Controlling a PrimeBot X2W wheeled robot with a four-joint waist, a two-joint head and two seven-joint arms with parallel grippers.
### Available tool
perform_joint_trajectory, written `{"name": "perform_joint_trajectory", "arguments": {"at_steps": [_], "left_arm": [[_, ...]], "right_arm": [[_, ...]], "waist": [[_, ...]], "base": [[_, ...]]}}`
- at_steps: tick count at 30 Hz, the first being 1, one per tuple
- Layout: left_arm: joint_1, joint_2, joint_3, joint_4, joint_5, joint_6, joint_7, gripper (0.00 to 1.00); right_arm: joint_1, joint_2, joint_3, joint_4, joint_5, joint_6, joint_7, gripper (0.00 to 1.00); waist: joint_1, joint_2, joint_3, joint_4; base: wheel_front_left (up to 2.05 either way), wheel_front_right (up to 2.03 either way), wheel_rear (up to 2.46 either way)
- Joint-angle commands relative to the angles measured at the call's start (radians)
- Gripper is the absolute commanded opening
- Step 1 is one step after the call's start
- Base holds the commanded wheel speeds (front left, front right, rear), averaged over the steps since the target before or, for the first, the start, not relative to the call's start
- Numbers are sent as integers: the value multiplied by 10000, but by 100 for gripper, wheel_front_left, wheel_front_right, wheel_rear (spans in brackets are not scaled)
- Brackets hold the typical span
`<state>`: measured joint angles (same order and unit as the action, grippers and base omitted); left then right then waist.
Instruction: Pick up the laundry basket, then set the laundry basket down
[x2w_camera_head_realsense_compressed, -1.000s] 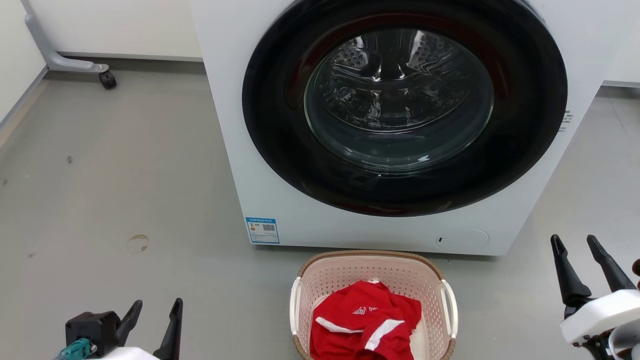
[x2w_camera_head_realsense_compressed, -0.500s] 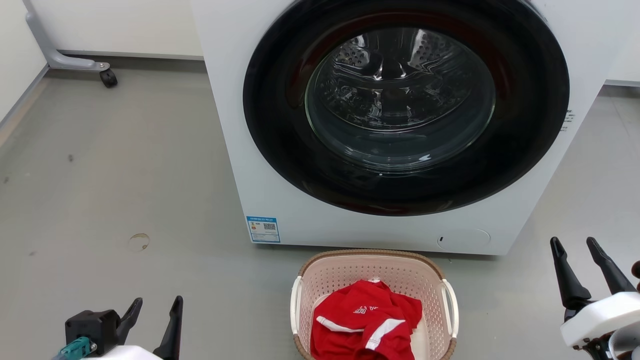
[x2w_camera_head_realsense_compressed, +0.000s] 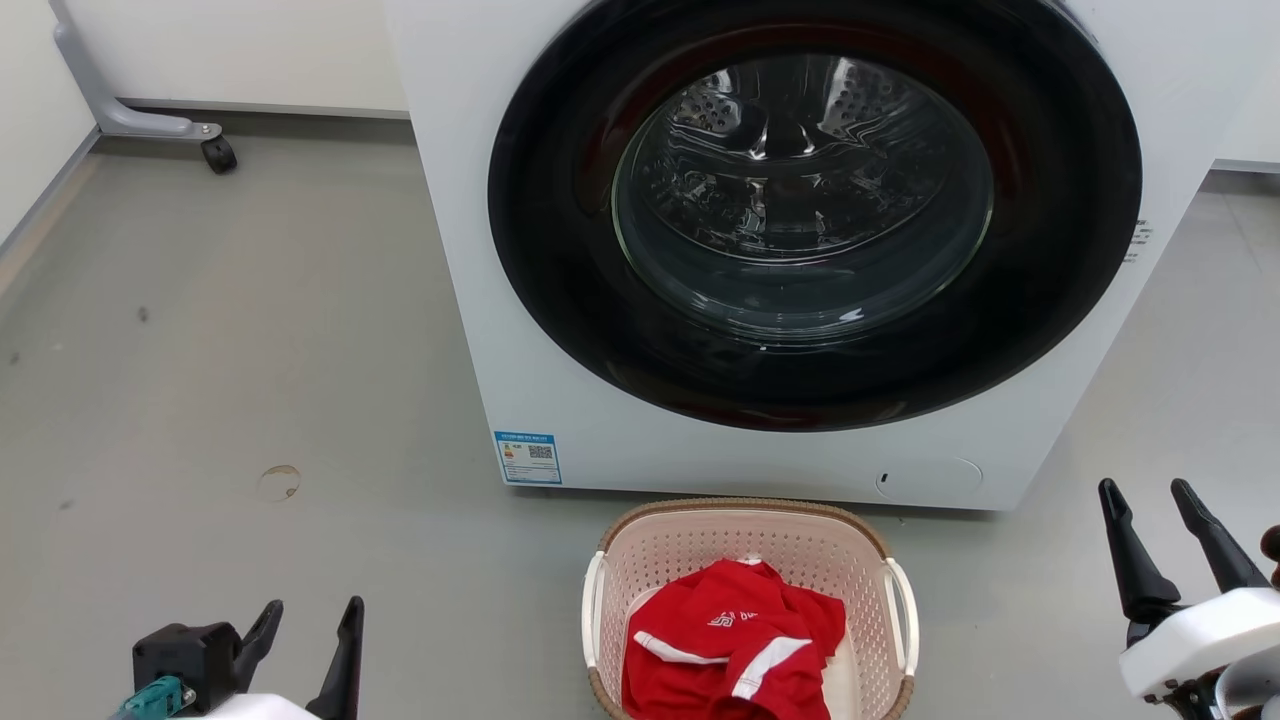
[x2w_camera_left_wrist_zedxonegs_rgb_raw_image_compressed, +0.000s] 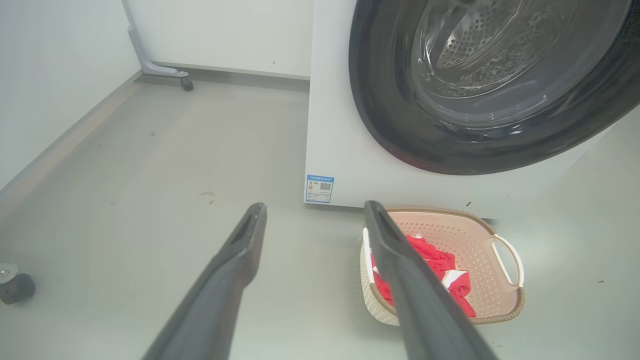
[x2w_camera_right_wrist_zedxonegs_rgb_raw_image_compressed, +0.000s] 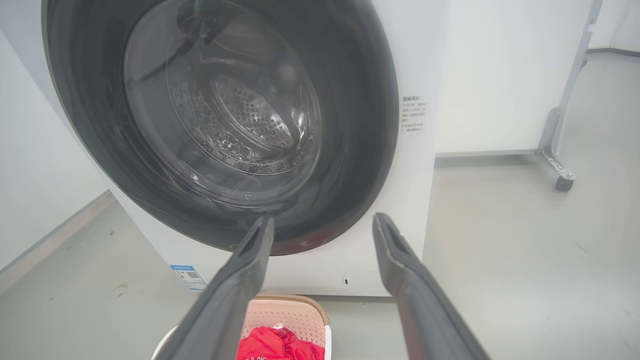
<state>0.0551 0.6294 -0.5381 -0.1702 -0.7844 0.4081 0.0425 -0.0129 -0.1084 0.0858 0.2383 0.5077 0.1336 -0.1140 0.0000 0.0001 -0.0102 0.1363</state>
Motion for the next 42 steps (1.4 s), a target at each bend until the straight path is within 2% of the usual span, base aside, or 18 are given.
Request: {"name": "perform_joint_trajectory", "arguments": {"at_steps": [1, 2, 6, 13, 17, 42], "left_arm": [[-682, 337, 369, -152, 60, 6, -40, 100], [16, -15, -54, 43, -6, -3, 13, 0], [261, -580, -339, 488, -20, -10, 27, 0], [190, -845, 7, 646, -515, -297, 30, 0], [124, -995, 204, 777, -795, -468, 36, 0], [-270, -1924, 1424, 1546, -2457, -1517, 91, 0]], "right_arm": [[-228, -249, 160, -313, -106, -29, 23, 100], [5, 16, 3, 39, 8, 0, 0, 0], [270, 476, 81, 475, 39, 8, 4, 0], [231, 482, -40, 417, 655, 6, 139, 0], [182, 485, -102, 423, 1003, 4, 207, 0], [-73, 505, -502, 362, 3109, -3, 641, 0]], "waist": [[0, -1, 3, 2], [0, -1, 3, 2], [0, -1, 5, 2], [23, -1, -12, -76], [2, -1, 11, -120], [0, -1, 39, -381]], "base": [[0, 0, 0], [0, 0, 0], [0, 0, 0], [0, 0, 0], [0, 0, 0], [0, 0, 0]]}}
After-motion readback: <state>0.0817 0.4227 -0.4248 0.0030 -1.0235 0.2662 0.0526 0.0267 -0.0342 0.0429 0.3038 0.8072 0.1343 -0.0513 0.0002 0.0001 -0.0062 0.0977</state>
